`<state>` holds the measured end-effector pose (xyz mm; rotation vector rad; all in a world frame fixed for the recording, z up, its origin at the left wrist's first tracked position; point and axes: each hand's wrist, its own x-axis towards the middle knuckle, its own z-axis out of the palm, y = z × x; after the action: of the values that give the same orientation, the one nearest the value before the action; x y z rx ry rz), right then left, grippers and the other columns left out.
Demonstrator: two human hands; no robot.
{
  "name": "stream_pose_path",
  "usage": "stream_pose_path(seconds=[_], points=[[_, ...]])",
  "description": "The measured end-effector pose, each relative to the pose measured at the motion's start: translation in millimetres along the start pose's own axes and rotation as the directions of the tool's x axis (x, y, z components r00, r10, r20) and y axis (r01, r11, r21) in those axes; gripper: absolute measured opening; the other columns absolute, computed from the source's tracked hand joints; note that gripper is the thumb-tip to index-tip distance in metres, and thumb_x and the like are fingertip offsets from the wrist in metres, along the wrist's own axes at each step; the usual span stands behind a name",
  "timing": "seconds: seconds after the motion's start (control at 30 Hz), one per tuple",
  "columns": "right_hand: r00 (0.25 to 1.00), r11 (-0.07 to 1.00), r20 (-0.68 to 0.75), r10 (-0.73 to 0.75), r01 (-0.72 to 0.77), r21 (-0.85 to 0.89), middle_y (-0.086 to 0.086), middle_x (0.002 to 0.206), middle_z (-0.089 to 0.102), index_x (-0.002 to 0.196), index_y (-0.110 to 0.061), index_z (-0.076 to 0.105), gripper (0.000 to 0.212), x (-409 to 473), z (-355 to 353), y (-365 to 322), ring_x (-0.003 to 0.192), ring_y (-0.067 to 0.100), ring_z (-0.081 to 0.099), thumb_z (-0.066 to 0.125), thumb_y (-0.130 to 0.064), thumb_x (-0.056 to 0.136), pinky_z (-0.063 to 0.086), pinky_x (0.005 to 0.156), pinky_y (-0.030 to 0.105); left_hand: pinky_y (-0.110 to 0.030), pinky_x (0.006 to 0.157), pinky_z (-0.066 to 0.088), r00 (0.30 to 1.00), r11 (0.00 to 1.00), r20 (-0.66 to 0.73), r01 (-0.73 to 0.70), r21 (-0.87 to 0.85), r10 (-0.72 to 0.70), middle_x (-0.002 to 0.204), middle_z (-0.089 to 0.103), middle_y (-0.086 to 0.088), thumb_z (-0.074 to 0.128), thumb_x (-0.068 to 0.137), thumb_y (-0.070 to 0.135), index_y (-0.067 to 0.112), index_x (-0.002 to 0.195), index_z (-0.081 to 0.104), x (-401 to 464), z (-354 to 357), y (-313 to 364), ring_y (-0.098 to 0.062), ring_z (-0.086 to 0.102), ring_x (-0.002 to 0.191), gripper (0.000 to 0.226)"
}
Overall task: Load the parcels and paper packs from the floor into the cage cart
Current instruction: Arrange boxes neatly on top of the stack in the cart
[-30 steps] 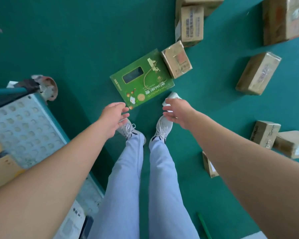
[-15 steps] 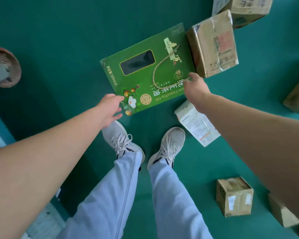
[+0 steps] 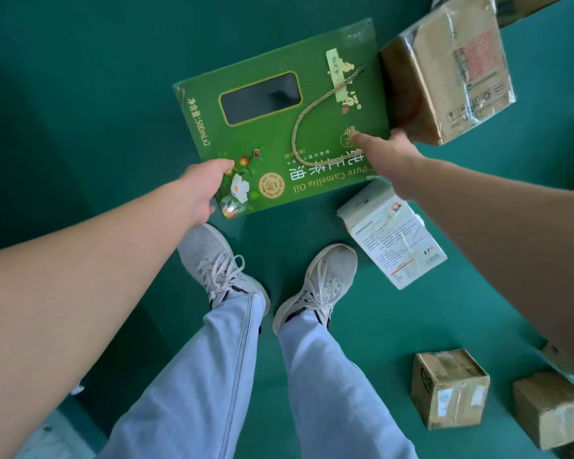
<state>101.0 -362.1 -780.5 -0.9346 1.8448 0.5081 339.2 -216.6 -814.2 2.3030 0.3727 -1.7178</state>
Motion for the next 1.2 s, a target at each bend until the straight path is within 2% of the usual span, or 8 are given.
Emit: stream_pose_path(seconds=[0.13, 0.2, 0.33, 0.47, 0.67, 0.83, 1.0, 1.2], points=[[0.996, 0.995, -0.023, -0.084, 0.083, -0.051, 0.008, 0.156, 0.033, 0.159, -0.021, 0.024, 0.088, -34, -2, 3, 0.137, 0.032, 0.042, 0.061, -0.064, 0.092, 0.042, 0.113, 0.053, -0.035, 0.09, 0.052, 0.999, 0.999, 0.035, 0.012, -0.032, -0.011, 0.116, 0.072, -0.002, 0.069, 0.095, 0.041, 0.021, 0.113, 0.065, -28, -34, -7, -0.019, 0.068, 0.099, 0.027], [0.995, 0.995, -0.029, -0.095, 0.095, -0.002, 0.006, 0.147, 0.036, 0.153, -0.025, 0.03, 0.079, -53, -5, 3, 0.129, 0.028, 0.045, 0.061, -0.063, 0.092, 0.046, 0.109, 0.051, -0.035, 0.08, 0.054, 0.998, 0.998, 0.058, 0.006, -0.056, -0.003, 0.118, 0.073, -0.002, 0.069, 0.094, 0.046, 0.025, 0.119, 0.064, -49, -56, -11, -0.022, 0.07, 0.101, 0.033], [0.998, 0.992, 0.042, -0.04, 0.034, 0.118, 0.004, 0.132, 0.047, 0.143, -0.028, 0.035, 0.068, -122, -23, -8, 0.116, 0.027, 0.051, 0.062, -0.064, 0.09, 0.047, 0.096, 0.047, -0.037, 0.081, 0.05, 0.994, 0.99, 0.102, 0.049, -0.133, -0.035, 0.115, 0.073, 0.0, 0.064, 0.095, 0.05, 0.033, 0.121, 0.06, -119, -109, -20, -0.022, 0.07, 0.102, 0.031], [0.987, 0.958, 0.163, 0.006, -0.052, 0.282, 0.008, 0.119, 0.06, 0.132, -0.026, 0.038, 0.055, -203, -45, -19, 0.091, 0.024, 0.073, 0.066, -0.054, 0.094, 0.063, 0.086, 0.049, -0.037, 0.077, 0.054, 0.996, 0.975, 0.085, 0.056, -0.215, -0.038, 0.108, 0.077, 0.001, 0.065, 0.097, 0.045, 0.032, 0.117, 0.061, -198, -153, -25, -0.019, 0.073, 0.092, 0.024], [0.982, 0.935, 0.183, 0.046, -0.107, 0.337, 0.009, 0.115, 0.068, 0.131, -0.019, 0.044, 0.041, -336, -86, -31, 0.082, 0.021, 0.075, 0.064, -0.038, 0.1, 0.064, 0.064, 0.038, -0.035, 0.076, 0.052, 0.997, 0.954, 0.077, -0.001, -0.299, 0.026, 0.104, 0.075, 0.004, 0.066, 0.096, 0.044, 0.037, 0.104, 0.064, -325, -219, -31, -0.018, 0.071, 0.088, 0.01], [0.957, 0.932, 0.29, 0.008, -0.113, 0.346, 0.007, 0.106, 0.074, 0.108, -0.018, 0.059, 0.025, -430, -119, -42, 0.088, 0.023, 0.074, 0.065, -0.039, 0.097, 0.062, 0.083, 0.038, -0.037, 0.076, 0.053, 0.99, 0.922, 0.069, -0.086, -0.378, 0.12, 0.108, 0.075, 0.0, 0.064, 0.099, 0.037, 0.035, 0.101, 0.062, -418, -268, -48, -0.021, 0.071, 0.093, 0.004], [0.926, 0.955, 0.37, -0.071, -0.044, 0.294, 0.01, 0.097, 0.073, 0.106, -0.017, 0.062, 0.031, -524, -147, -56, 0.085, 0.026, 0.071, 0.069, -0.044, 0.092, 0.056, 0.098, 0.038, -0.052, 0.087, 0.058, 0.989, 0.861, -0.029, -0.139, -0.489, 0.143, 0.121, 0.072, -0.008, 0.075, 0.091, 0.039, 0.029, 0.144, 0.043, -497, -312, -76, -0.03, 0.073, 0.103, 0.063], [0.892, 0.936, 0.419, -0.172, 0.015, 0.352, 0.01, 0.116, 0.076, 0.126, -0.015, 0.067, 0.052, -629, -168, -67, 0.108, 0.027, 0.073, 0.077, -0.043, 0.083, 0.057, 0.099, 0.042, -0.057, 0.087, 0.058, 0.983, 0.73, -0.104, -0.182, -0.659, 0.152, 0.126, 0.071, -0.008, 0.083, 0.078, 0.044, 0.03, 0.151, 0.036, -586, -352, -127, -0.033, 0.073, 0.104, 0.088]])
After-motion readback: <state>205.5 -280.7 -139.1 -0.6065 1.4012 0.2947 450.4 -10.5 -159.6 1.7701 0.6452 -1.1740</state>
